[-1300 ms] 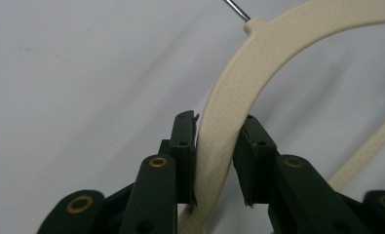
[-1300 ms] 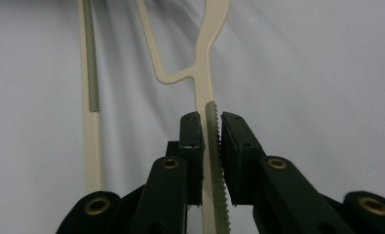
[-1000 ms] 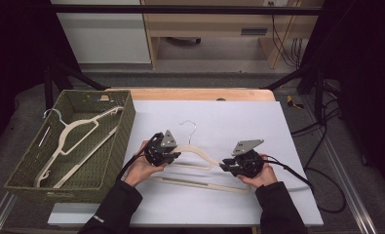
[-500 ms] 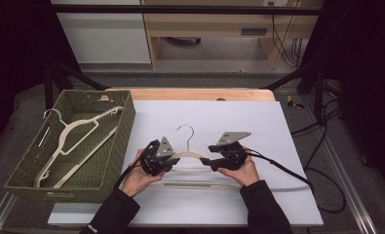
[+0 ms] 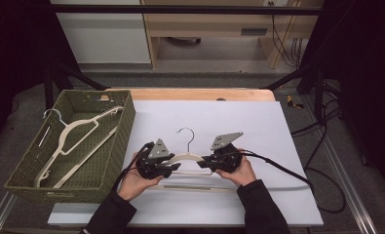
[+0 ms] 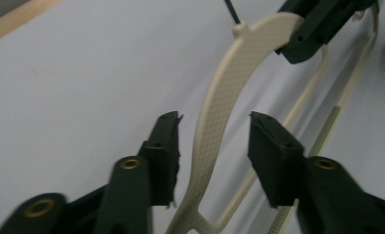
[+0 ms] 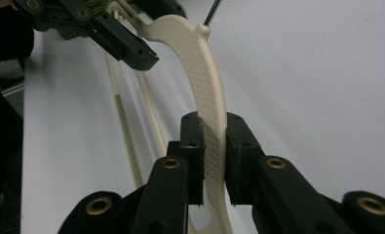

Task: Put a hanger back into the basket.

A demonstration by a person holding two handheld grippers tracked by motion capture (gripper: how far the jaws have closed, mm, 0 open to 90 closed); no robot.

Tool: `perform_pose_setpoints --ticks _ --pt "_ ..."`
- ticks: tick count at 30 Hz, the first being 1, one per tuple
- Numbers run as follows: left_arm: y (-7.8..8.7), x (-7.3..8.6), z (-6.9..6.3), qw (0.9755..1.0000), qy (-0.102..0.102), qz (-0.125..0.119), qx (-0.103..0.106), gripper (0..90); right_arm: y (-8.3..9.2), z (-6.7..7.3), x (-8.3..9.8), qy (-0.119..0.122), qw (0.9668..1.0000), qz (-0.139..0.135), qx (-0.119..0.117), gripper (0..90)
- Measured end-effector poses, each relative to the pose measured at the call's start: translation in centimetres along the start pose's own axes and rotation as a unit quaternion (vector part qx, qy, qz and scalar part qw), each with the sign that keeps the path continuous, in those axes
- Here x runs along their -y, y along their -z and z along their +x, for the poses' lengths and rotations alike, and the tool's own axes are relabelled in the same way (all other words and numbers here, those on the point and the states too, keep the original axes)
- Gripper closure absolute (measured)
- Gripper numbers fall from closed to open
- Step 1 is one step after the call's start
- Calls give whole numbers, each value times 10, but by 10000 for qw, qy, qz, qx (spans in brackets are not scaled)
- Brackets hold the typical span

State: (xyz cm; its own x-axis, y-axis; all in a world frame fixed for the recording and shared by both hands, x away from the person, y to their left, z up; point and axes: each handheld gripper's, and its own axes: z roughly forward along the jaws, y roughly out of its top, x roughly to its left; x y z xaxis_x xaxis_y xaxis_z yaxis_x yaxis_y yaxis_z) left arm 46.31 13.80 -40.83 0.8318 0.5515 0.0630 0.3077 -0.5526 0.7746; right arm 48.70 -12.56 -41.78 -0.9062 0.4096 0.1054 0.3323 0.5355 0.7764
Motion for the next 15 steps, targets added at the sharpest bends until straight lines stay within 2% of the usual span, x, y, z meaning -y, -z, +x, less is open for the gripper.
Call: perform_pose_setpoints --ticks 1,2,3,5,7,8,12,15 --pt "4 0 1 10000 19 -62 0 460 2 1 -1 9 10000 -29 -65 822" --pt "10 0 1 9997 146 -172 55 386 8 3 -2 41 9998 -90 -171 850" --pt "10 0 1 9997 146 -172 55 358 8 3 -2 41 9998 -90 -171 850" --pt "15 0 2 9992 223 -327 42 322 14 5 -3 34 9994 -158 -313 874" --pt "20 -1 3 9986 271 -430 130 320 20 7 -4 97 9996 -187 -179 875" --pt "21 -1 3 9984 257 -485 98 313 24 8 -5 116 9997 -158 -174 875" --pt "24 -5 3 9983 228 -522 156 309 37 12 -7 218 9991 -228 -299 876" --pt "22 -10 1 9982 156 -472 330 343 43 15 -10 283 9986 -284 -358 875"
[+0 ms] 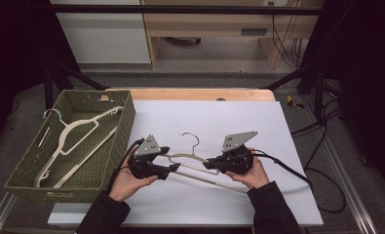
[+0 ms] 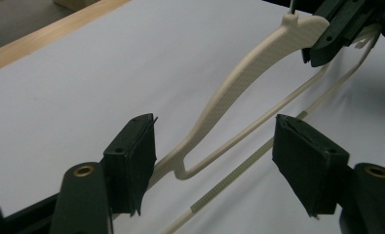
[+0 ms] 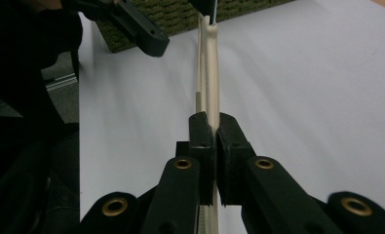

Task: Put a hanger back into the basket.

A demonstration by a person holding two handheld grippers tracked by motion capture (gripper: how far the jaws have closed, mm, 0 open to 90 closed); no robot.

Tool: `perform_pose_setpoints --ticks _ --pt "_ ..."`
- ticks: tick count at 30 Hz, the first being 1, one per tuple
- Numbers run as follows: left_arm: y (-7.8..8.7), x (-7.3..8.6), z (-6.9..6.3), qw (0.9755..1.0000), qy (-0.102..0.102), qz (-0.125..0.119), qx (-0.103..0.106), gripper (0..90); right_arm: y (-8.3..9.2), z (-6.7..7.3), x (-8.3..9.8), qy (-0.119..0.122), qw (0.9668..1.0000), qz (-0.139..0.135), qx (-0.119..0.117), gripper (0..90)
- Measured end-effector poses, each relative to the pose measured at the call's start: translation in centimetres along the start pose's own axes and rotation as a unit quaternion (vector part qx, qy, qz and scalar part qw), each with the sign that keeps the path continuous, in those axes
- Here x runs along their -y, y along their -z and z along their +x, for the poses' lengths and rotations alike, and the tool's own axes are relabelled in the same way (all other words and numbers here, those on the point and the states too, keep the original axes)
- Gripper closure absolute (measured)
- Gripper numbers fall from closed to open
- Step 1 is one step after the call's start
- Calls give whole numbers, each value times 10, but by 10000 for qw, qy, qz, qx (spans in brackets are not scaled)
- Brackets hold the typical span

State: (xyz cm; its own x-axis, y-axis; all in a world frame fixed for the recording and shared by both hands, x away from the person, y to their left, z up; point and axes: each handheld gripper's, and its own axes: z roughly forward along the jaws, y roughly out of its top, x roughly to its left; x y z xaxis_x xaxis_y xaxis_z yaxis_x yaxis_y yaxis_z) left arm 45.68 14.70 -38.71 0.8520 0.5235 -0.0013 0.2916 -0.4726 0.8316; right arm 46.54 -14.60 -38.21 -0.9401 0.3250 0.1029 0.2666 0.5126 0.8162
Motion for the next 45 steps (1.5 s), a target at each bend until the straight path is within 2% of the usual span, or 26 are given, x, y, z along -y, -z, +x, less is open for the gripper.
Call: perform_pose_setpoints --ticks 4,9,11,13,16,22,24,26,27,28,30,32,34,37,40,41,43,44,45 --pt "-4 -5 -2 9996 -63 135 224 427 1 2 -2 80 9999 25 -80 876" --pt "-10 -6 -4 9980 -205 310 506 616 -1 6 -2 133 9994 108 -287 874" --pt "-10 -6 -4 9978 -219 370 512 680 -1 6 -2 131 9992 126 -356 873" --pt "-9 -5 -6 9976 -214 397 518 692 -2 6 -1 149 9992 141 -344 871" --pt "-6 -5 -10 9980 -280 397 406 716 -2 7 -1 165 9994 112 -278 855" --pt "-1 -5 -19 9979 -150 335 529 810 -4 5 0 252 9993 2 291 736" --pt "0 -5 -22 9980 -159 347 500 817 -5 5 0 237 9992 -10 333 708" --pt "0 -5 -25 9975 -96 294 634 849 -6 4 0 257 9982 -102 538 658" --pt "0 -5 -28 9974 -84 258 665 849 -6 4 0 257 9982 -102 538 658" --pt "1 -6 -30 9972 -66 243 711 862 -5 4 0 242 9978 -185 590 613" --pt "3 -8 -35 9980 -111 191 596 864 -3 5 0 243 9973 -243 654 592" --pt "7 -11 -37 9983 -54 121 561 864 1 6 0 244 9964 -391 716 557" --pt "13 -14 -37 9986 -5 38 520 864 8 8 0 227 9948 -567 816 469" --pt "21 -19 -38 9994 20 -42 337 864 22 11 2 156 9898 -912 1084 372" --pt "29 -24 -37 9998 52 -119 147 863 35 12 7 -34 9839 -1167 1355 268" --pt "32 -26 -36 9998 72 -144 85 863 42 11 12 -171 9796 -1280 1538 210" --pt "37 -30 -33 9998 91 -201 -13 863 47 10 17 -302 9766 -1274 1703 171" --pt "40 -32 -32 9997 120 -220 -58 863 47 10 17 -302 9766 -1274 1703 171" --pt "44 -34 -31 9996 139 -229 -93 863 50 8 23 -427 9749 -1263 1784 151"
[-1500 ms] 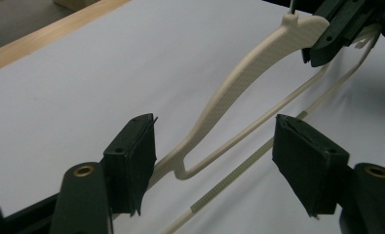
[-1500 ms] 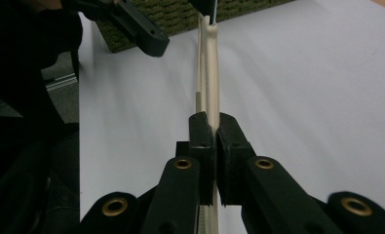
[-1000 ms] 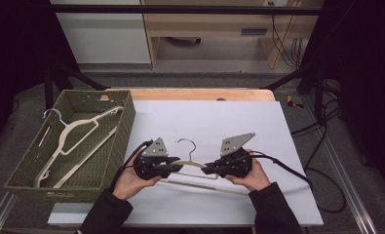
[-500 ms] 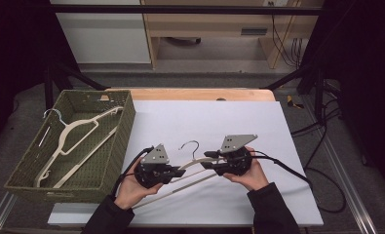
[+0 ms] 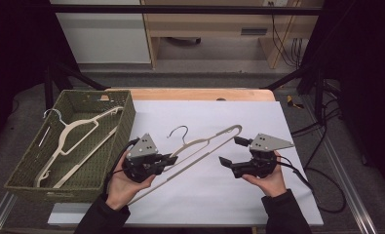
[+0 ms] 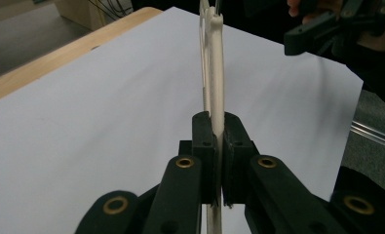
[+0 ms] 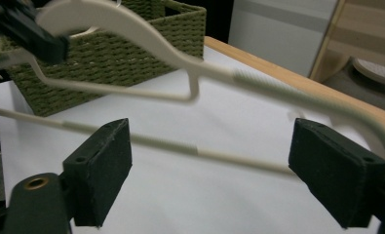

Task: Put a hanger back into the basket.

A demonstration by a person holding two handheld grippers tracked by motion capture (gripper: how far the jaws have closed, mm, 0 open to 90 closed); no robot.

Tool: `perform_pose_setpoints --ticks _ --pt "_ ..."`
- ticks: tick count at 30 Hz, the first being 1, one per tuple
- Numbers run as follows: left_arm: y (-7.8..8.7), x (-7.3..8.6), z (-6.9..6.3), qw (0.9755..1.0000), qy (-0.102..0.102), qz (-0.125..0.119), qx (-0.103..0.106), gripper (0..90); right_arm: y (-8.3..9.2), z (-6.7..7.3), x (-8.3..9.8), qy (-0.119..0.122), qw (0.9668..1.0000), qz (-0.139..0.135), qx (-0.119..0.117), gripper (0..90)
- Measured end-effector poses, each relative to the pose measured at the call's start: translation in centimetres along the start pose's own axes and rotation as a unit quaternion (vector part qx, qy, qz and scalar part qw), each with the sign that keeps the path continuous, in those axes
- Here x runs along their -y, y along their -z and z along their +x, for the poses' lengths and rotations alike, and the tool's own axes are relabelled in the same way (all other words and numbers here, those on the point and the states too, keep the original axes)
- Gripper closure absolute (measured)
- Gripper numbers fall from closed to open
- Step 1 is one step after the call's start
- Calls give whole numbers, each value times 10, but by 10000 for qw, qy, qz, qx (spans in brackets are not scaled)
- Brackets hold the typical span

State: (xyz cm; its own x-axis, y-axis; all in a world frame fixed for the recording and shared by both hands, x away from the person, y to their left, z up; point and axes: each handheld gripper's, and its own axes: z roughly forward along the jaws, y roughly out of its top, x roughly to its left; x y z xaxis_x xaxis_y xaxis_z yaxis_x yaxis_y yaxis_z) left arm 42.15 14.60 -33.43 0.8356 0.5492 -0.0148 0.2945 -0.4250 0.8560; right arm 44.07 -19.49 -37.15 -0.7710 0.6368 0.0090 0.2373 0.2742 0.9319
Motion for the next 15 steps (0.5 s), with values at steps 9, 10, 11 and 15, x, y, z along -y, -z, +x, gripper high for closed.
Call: perform_pose_setpoints --ticks 9,10,11,15 --pt "41 -22 18 9994 -28 -217 -286 862 9 -8 16 -241 9992 112 290 94" --pt "50 -25 25 9991 -51 -243 -341 862 10 -9 17 -282 9989 110 354 84" --pt "50 -25 25 9991 -51 -243 -341 862 11 -10 19 -311 9986 107 410 70" --pt "71 -26 41 9985 4 -307 -455 862 15 -13 24 -437 9975 61 558 52"
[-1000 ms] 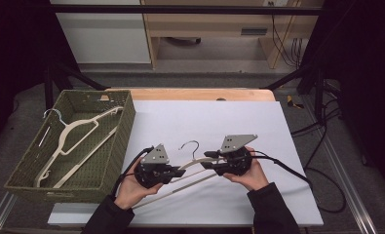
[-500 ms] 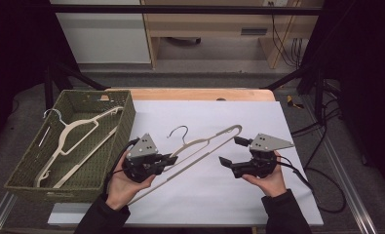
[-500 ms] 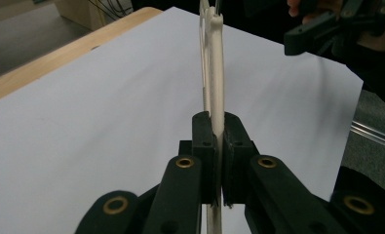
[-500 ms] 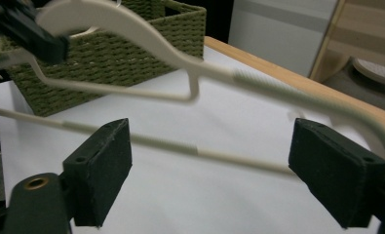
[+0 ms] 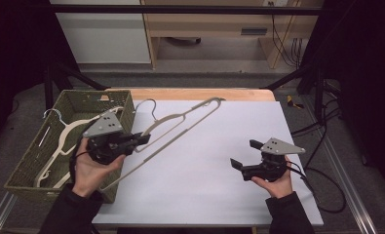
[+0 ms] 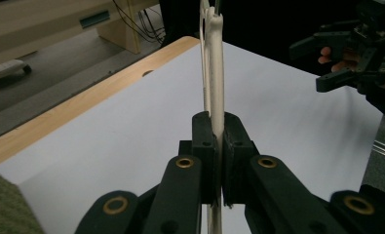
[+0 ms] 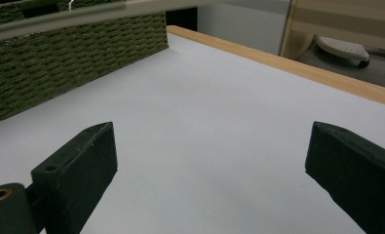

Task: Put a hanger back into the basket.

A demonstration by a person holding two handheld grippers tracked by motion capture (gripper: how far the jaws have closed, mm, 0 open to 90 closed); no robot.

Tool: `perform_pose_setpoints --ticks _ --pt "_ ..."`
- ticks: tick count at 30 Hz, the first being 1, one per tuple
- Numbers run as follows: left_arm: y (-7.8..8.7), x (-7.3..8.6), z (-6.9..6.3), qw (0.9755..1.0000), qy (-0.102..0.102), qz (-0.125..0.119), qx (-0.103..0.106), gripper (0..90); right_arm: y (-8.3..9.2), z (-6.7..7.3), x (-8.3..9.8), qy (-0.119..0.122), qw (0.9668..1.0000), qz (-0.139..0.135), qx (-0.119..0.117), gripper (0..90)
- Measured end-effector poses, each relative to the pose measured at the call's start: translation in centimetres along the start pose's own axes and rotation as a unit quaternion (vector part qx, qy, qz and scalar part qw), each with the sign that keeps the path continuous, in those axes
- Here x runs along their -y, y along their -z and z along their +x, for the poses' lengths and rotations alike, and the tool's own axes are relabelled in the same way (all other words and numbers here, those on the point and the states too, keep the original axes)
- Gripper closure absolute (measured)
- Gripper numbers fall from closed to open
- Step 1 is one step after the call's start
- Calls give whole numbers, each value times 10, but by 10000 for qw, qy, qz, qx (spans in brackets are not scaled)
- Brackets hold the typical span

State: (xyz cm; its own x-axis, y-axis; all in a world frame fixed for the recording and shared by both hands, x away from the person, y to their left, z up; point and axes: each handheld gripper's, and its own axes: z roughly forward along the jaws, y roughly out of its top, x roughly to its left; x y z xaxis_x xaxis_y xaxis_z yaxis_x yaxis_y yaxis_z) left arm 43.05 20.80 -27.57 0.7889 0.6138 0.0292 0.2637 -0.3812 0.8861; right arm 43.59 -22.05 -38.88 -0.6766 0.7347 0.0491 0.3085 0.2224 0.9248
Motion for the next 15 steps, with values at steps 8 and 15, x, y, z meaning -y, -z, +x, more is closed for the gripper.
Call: perform_pose_setpoints --ticks 8,15 --pt "33 3 36 9994 193 -175 -220 863 -2 -3 9 7 9997 55 240 41" --pt "47 10 66 9985 252 -80 -481 862 -3 -2 10 24 9997 22 237 41"
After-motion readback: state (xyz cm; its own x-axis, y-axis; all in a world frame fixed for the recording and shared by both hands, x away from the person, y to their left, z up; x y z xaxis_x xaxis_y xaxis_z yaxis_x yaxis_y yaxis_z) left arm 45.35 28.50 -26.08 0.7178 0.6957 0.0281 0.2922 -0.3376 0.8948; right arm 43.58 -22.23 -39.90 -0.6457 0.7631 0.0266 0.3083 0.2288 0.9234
